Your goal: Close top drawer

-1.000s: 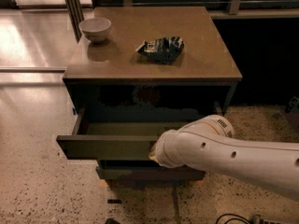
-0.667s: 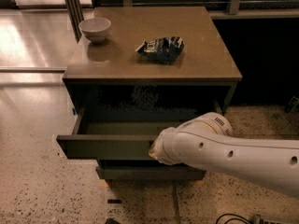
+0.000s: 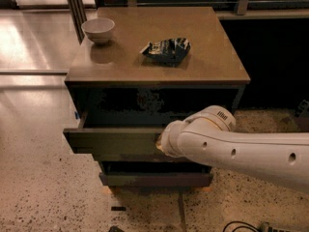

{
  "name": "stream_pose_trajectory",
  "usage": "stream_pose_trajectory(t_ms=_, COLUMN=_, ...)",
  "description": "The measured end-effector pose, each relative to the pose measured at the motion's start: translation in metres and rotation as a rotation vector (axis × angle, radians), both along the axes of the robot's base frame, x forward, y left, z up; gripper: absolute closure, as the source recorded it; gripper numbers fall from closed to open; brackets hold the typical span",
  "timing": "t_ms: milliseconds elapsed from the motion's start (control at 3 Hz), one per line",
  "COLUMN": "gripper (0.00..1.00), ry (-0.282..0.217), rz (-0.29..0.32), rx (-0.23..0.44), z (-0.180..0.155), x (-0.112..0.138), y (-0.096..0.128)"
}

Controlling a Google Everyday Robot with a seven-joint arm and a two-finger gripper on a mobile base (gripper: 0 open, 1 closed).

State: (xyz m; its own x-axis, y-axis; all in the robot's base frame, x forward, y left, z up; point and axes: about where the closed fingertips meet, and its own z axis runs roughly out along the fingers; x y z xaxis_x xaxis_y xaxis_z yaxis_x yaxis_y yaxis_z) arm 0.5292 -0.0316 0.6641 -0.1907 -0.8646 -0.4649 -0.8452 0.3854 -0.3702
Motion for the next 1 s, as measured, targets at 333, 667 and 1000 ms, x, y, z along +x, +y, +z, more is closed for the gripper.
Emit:
stream_pose_trajectory(t_ms=333, gripper=1.0, ry=-0.001, rz=-0.001, rx=0.001, z=0.001, x=0.005, y=0.002)
stream_pose_trajectory(t_ms=667, gripper=1.0, ry=-0.007, rz=-0.021, rx=-0.001, z=0.004, x=0.017, y=0.002)
stream_pose_trajectory(t_ms=1000, gripper=1.0, ry=-0.018, rz=-0.076, rx=-0.003, z=0.006, x=0.034, y=-0.003)
